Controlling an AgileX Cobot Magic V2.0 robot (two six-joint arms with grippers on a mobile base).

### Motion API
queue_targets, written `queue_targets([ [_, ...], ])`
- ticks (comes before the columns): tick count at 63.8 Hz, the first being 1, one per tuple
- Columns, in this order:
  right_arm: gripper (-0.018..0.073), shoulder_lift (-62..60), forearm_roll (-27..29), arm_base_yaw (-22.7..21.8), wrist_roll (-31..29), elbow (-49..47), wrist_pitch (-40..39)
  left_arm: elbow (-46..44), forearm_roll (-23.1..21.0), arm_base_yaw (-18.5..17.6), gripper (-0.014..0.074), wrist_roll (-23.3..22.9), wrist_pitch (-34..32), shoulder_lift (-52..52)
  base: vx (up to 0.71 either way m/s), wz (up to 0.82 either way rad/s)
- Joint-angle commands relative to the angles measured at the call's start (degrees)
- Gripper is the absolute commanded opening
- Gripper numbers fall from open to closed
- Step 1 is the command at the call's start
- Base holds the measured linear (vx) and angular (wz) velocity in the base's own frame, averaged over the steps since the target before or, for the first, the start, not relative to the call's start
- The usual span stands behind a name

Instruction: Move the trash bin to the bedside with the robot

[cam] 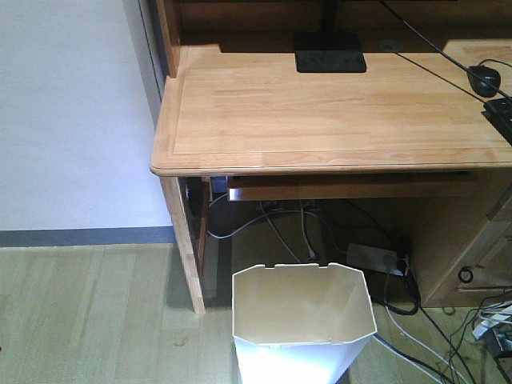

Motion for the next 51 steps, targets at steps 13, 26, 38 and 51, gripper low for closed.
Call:
queue_targets([
  [13, -0.0006, -0.8, -0.5, 0.1, -0.5, 0.3, -4.4, 0.2, -0.1, -0.2, -0.0006, -0.2, -3.8, -0.8, 0.0, 0.0],
  [26, -0.0006, -0.8, -0.5, 0.1, -0.5, 0.3, -4.4, 0.2, -0.1, -0.2, -0.0006, -0.2, -3.8, -0.8, 0.0, 0.0],
  [38, -0.0006, -0.8, -0.5, 0.1, -0.5, 0.3, -4.4, 0.2, -0.1, -0.2, -0.0006, -0.2, -3.8, -0.8, 0.0, 0.0],
  [51, -0.0006, -0.8, -0.5, 0.1, -0.5, 0.3, -4.4, 0.2, -0.1, -0.2, -0.0006, -0.2, -3.8, -0.8, 0.0, 0.0],
])
